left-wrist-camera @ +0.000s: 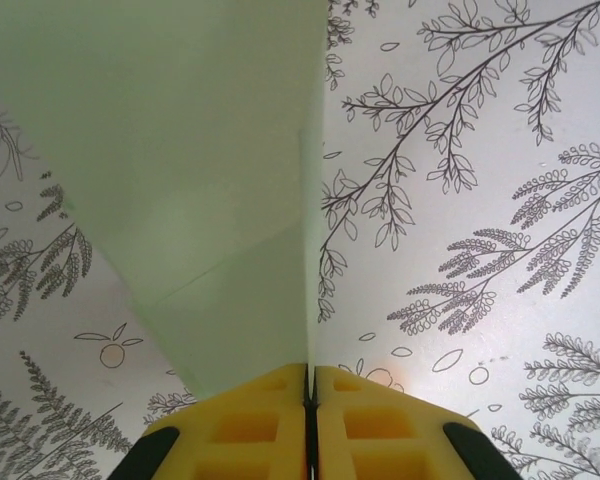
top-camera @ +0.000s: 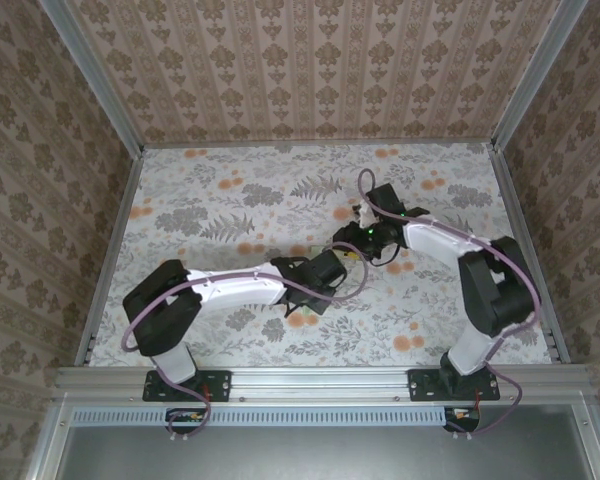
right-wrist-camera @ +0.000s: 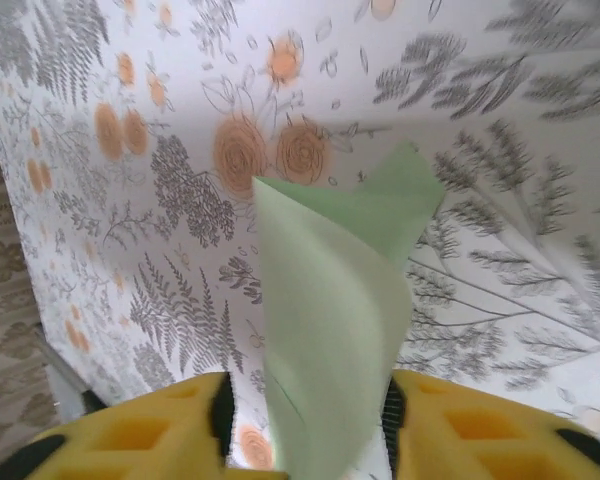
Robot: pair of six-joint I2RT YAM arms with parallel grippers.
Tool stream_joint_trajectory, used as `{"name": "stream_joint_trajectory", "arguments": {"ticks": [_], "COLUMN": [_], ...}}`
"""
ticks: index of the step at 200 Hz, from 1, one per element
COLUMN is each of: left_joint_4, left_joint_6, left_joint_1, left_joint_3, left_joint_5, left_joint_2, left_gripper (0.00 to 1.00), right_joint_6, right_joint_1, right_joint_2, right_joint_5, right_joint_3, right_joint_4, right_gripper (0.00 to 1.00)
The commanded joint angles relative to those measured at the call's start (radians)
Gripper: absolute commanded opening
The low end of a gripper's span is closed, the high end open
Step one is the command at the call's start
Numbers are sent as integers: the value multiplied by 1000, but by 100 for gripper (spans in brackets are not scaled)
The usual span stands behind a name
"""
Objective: Fold a paper plane with a square sheet of paper (fold left side to right side)
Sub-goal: Fold the wing for the fifth time at the center of the table.
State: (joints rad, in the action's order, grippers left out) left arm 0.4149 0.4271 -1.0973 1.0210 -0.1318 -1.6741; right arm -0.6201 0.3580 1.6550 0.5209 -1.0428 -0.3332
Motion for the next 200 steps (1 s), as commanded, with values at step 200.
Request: {"name": "stream_joint_trajectory", "arguments": {"ticks": [200], "left_joint_4": [-459], "left_joint_6": [247], "left_joint_1": [201], "left_joint_3": [-119], "left_joint_5": [529], "left_joint_2": [-86], "left_gripper": [10], "right_joint_6": [12], "right_joint_1": [-38], "right_joint_2": [-295], "right_joint_5": [-86], "right_joint_3": [427], "right_joint_4": [258], "right_gripper": [71]}}
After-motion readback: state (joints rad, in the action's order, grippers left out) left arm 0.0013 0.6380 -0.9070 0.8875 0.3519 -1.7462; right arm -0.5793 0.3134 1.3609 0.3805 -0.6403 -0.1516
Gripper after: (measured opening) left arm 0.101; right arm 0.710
